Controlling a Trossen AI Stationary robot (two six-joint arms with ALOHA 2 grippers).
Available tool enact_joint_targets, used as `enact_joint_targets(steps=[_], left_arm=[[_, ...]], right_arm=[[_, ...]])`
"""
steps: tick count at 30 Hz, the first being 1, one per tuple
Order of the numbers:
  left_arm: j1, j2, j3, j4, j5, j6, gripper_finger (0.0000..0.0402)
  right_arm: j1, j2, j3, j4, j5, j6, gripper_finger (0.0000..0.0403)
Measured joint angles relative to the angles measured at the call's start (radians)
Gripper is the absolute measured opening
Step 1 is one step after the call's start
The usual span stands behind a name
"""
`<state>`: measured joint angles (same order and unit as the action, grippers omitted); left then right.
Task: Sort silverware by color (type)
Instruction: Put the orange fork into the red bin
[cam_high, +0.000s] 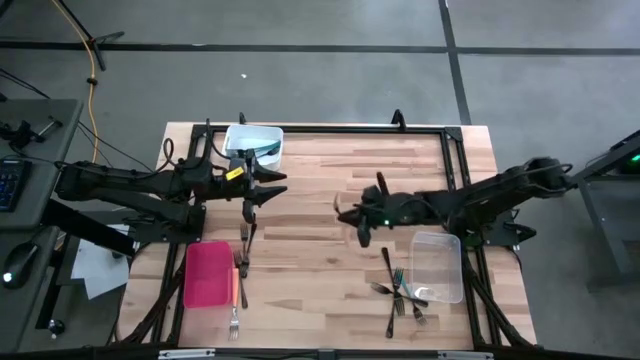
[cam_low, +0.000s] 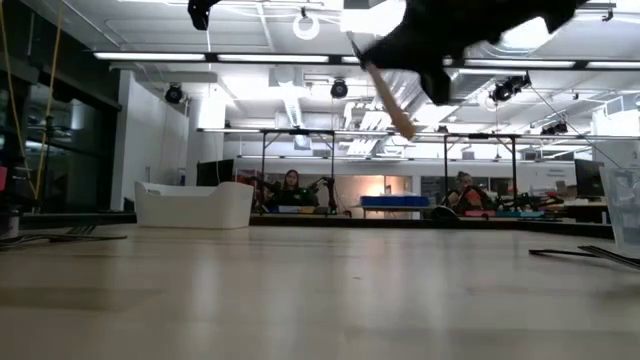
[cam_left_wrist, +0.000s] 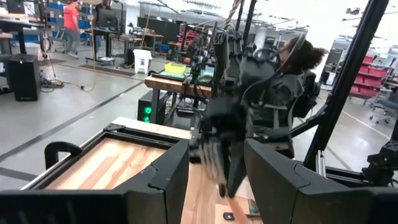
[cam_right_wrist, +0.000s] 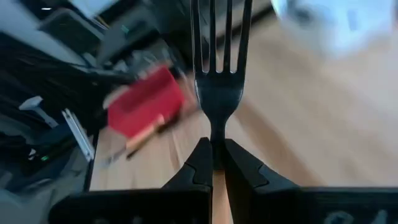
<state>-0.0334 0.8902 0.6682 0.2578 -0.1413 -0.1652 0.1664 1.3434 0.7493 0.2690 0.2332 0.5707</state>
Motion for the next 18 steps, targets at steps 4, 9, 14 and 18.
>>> enact_joint_targets(steps=[4, 9, 14, 18], left_arm=[[0.0, 0.0, 0.0, 0.0, 0.0, -0.033, 0.0144], [0.0, 0.0, 0.0, 0.001, 0.0, -0.033, 0.0144], [0.0, 0.0, 0.0, 0.001, 0.0, -0.033, 0.0144], [0.0, 0.0, 0.0, 0.001, 0.0, -0.033, 0.0144]], right_arm=[[-0.032, 0.003, 0.09, 0.027, -0.026, -0.202, 0.0005], [-0.058, 0.003, 0.202, 0.007, -0.073, -0.306, 0.0005], [-0.062, 0.003, 0.268, -0.023, -0.077, -0.379, 0.0005], [-0.062, 0.003, 0.288, -0.055, -0.071, -0.388, 0.0005]])
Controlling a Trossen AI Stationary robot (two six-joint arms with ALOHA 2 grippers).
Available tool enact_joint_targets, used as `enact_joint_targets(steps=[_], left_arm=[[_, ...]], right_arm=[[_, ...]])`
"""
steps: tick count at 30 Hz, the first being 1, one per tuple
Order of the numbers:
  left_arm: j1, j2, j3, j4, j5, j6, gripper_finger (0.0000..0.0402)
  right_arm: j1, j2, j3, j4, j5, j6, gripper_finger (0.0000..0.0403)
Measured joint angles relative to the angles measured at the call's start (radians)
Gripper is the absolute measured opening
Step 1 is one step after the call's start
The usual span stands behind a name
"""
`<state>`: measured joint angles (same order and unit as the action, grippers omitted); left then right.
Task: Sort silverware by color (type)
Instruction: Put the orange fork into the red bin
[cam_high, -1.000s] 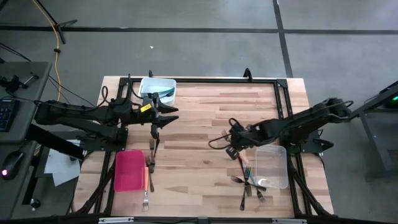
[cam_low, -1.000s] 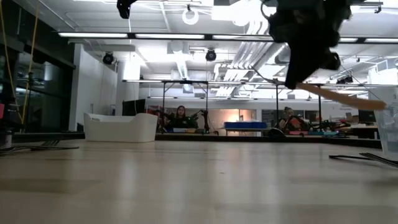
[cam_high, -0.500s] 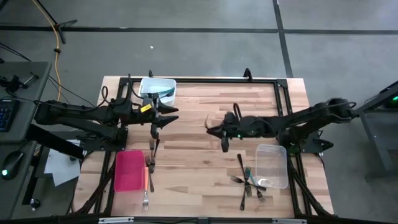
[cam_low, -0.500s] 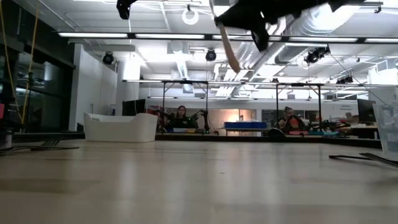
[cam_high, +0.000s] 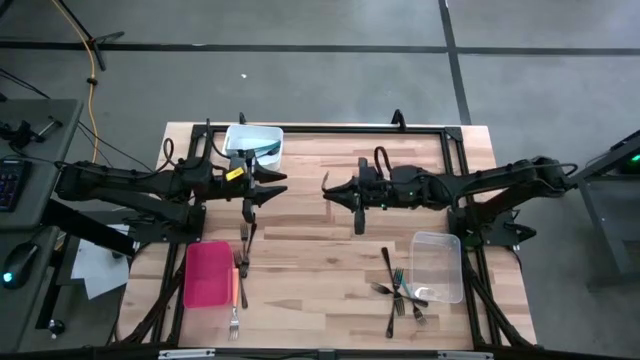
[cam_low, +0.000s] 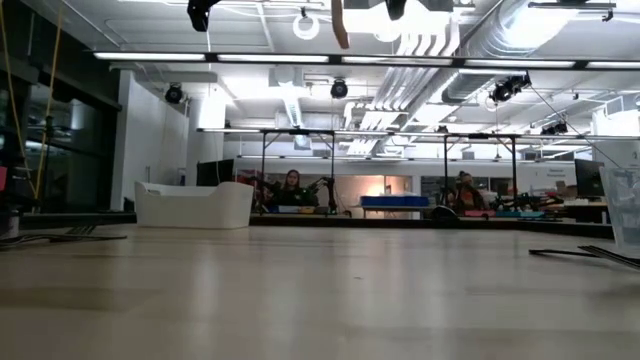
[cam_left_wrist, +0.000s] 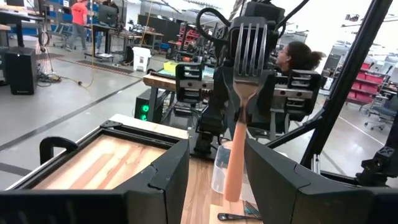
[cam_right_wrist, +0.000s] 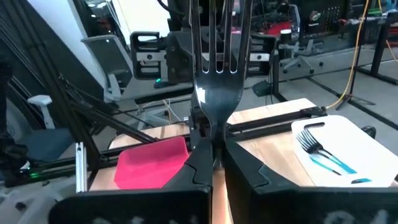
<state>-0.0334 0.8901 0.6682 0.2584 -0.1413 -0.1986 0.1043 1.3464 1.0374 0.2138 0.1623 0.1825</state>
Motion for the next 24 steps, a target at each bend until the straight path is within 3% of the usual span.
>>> enact_joint_targets(steps=[17, 24], left_arm=[[0.0, 0.001, 0.0, -0.006, 0.0, 0.008, 0.0144], [0.0, 0.142, 0.003, 0.052, 0.057, 0.008, 0.0144]], right_arm=[[0.0, 0.0, 0.001, 0.001, 0.003, 0.018, 0.0005], [0.0, 0.03, 0.002, 0.099, 0.003, -0.053, 0.0005]])
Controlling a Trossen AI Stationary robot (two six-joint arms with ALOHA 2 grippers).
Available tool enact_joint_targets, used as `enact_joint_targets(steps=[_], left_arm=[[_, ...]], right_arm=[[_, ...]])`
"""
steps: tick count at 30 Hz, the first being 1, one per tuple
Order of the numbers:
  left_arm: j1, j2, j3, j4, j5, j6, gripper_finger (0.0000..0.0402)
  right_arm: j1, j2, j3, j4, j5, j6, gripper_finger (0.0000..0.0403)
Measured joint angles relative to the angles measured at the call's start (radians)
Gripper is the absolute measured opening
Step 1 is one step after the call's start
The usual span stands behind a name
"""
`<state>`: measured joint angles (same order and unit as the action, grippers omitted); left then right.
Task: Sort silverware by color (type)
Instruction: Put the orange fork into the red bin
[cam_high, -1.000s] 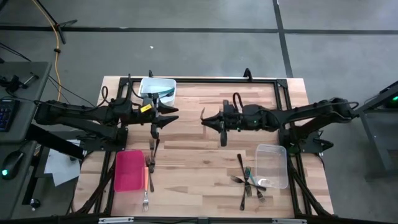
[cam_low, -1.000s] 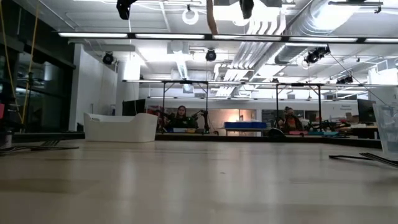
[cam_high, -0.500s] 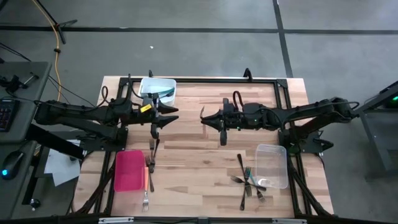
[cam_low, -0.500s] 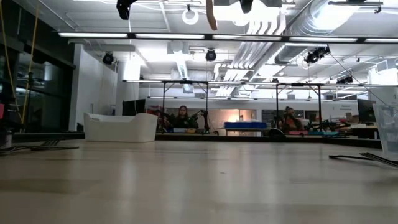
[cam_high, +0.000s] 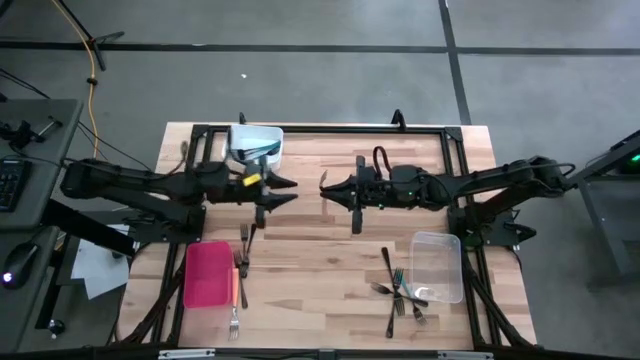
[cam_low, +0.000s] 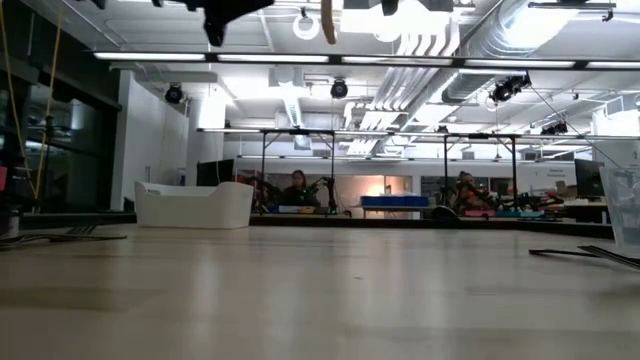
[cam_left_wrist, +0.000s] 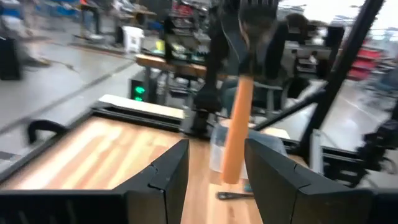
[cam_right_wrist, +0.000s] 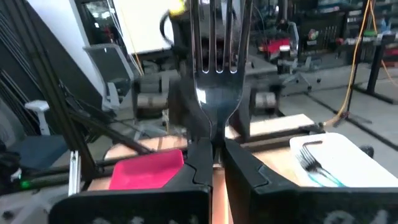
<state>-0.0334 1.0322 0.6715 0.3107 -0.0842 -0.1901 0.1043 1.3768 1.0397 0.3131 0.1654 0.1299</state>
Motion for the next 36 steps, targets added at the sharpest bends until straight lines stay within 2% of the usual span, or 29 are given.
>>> enact_joint_targets(steps=[6, 17, 24, 27, 31, 36], left_arm=[[-0.001, 0.171, 0.004, 0.224, 0.08, -0.02, 0.0144], [0.0, 0.344, 0.114, 0.232, 0.1, -0.044, 0.0144], [0.0, 0.342, 0.125, 0.223, 0.1, -0.043, 0.0128], [0.0, 0.329, 0.126, 0.219, 0.1, -0.025, 0.0102], [0.0, 0.326, 0.126, 0.184, 0.101, -0.007, 0.0046], [0.001, 0.325, 0.126, 0.173, 0.101, -0.01, 0.0042]], right_arm=[[-0.003, 0.036, 0.0, 0.014, 0.0, 0.001, 0.0005], [-0.006, 0.039, 0.0, 0.064, -0.009, 0.0, 0.0005], [-0.006, 0.039, 0.0, 0.039, -0.011, 0.0, 0.0009], [-0.006, 0.039, 0.0, 0.041, -0.012, 0.0, 0.0008], [-0.007, 0.039, -0.002, 0.034, -0.016, 0.004, 0.0004], [-0.007, 0.04, -0.002, 0.031, -0.015, 0.005, 0.0011]])
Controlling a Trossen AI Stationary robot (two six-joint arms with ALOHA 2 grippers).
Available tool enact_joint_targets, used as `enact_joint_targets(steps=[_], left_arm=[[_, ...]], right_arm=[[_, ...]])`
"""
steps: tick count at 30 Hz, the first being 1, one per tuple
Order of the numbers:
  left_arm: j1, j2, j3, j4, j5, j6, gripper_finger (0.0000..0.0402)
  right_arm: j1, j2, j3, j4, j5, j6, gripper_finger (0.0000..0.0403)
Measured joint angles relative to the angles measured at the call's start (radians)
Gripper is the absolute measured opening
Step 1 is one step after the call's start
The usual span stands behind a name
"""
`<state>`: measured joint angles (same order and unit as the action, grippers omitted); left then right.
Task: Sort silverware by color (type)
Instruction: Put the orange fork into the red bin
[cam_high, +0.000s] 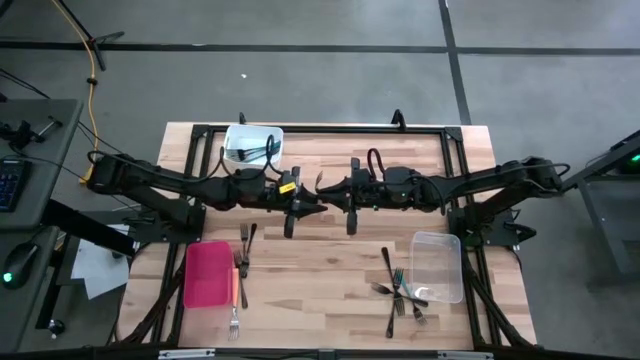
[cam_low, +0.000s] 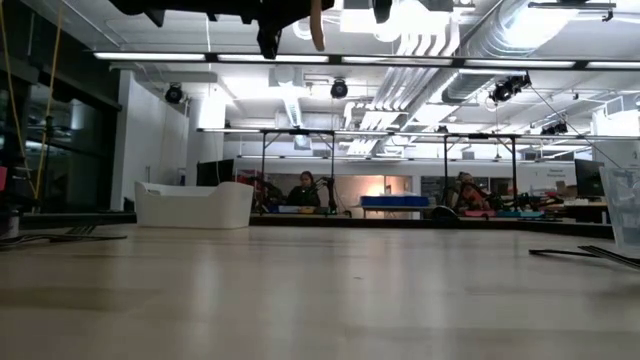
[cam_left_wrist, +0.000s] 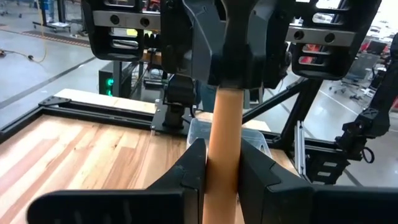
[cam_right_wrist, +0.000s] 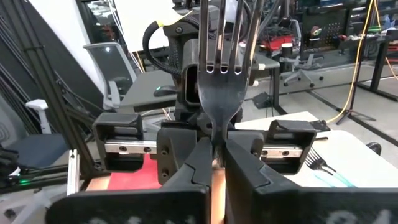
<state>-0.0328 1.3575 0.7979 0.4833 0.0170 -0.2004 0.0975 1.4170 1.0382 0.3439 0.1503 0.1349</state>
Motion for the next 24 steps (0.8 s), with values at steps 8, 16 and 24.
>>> enact_joint_targets(steps=[8, 16, 24], left_arm=[[0.0, 0.0, 0.0, -0.008, -0.004, -0.004, 0.0042], [0.012, 0.003, -0.002, -0.026, -0.008, 0.0, 0.0042], [0.039, -0.076, -0.003, -0.153, -0.007, 0.037, 0.0042]], right_arm=[[0.0, 0.0, 0.0, -0.003, 0.006, 0.026, 0.0036], [0.0, -0.002, 0.0, -0.01, 0.007, 0.092, 0.0135], [-0.016, -0.078, 0.0, -0.157, 0.026, 0.06, 0.0224]])
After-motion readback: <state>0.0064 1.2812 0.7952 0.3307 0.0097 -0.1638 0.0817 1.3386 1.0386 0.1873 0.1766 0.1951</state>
